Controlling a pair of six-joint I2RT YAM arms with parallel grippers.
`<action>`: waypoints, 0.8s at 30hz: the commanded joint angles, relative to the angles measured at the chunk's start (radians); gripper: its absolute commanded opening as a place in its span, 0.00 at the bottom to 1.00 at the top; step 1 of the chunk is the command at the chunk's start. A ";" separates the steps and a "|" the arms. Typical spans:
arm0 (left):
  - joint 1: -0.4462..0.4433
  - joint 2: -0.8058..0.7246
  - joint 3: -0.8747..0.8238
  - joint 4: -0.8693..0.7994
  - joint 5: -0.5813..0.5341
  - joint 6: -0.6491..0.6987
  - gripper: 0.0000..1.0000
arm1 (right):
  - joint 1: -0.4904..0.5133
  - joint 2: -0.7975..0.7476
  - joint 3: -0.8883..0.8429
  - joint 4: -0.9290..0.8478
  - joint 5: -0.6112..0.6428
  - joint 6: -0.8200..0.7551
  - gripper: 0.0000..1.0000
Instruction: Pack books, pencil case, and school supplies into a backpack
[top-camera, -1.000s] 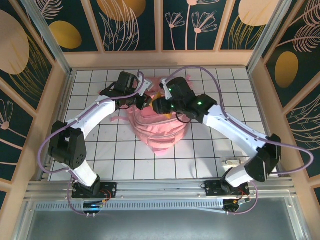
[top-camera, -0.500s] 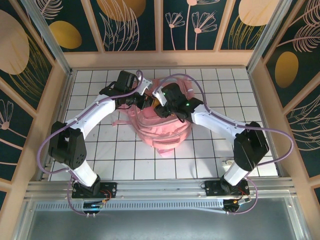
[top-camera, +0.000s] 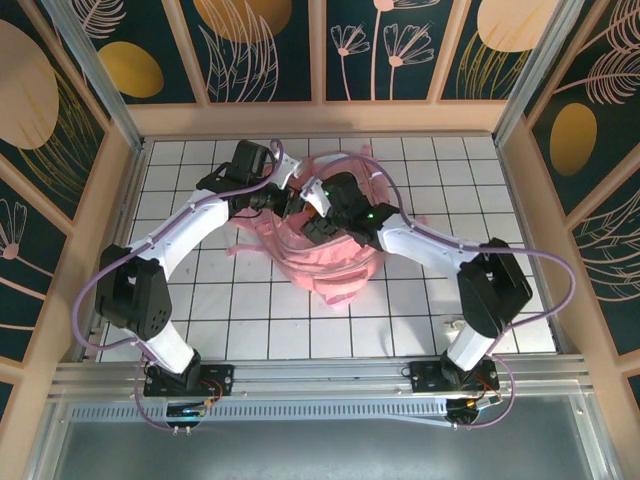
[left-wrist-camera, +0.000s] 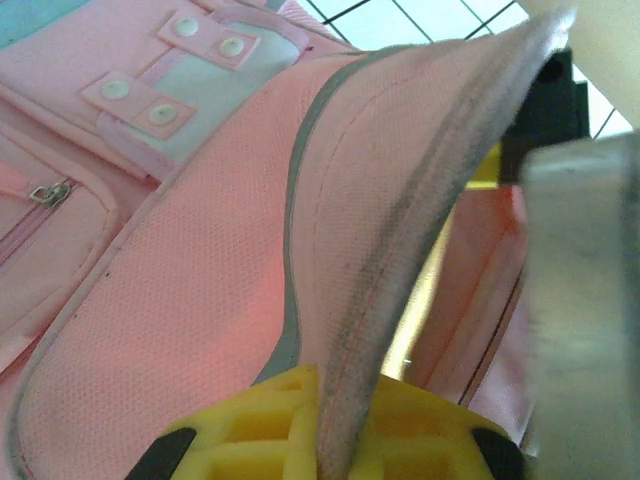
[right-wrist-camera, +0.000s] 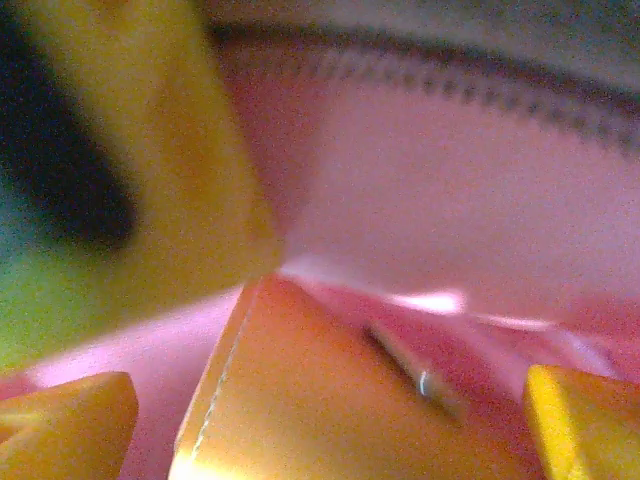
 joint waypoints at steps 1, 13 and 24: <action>-0.006 -0.082 0.004 0.103 0.109 -0.033 0.00 | 0.013 -0.170 -0.038 -0.093 -0.095 0.087 0.99; -0.006 -0.073 -0.008 0.148 0.116 -0.052 0.00 | -0.060 -0.281 -0.134 0.049 -0.183 0.756 0.27; -0.006 -0.096 -0.045 0.190 0.112 -0.074 0.00 | -0.016 -0.082 -0.137 0.232 -0.001 0.826 0.10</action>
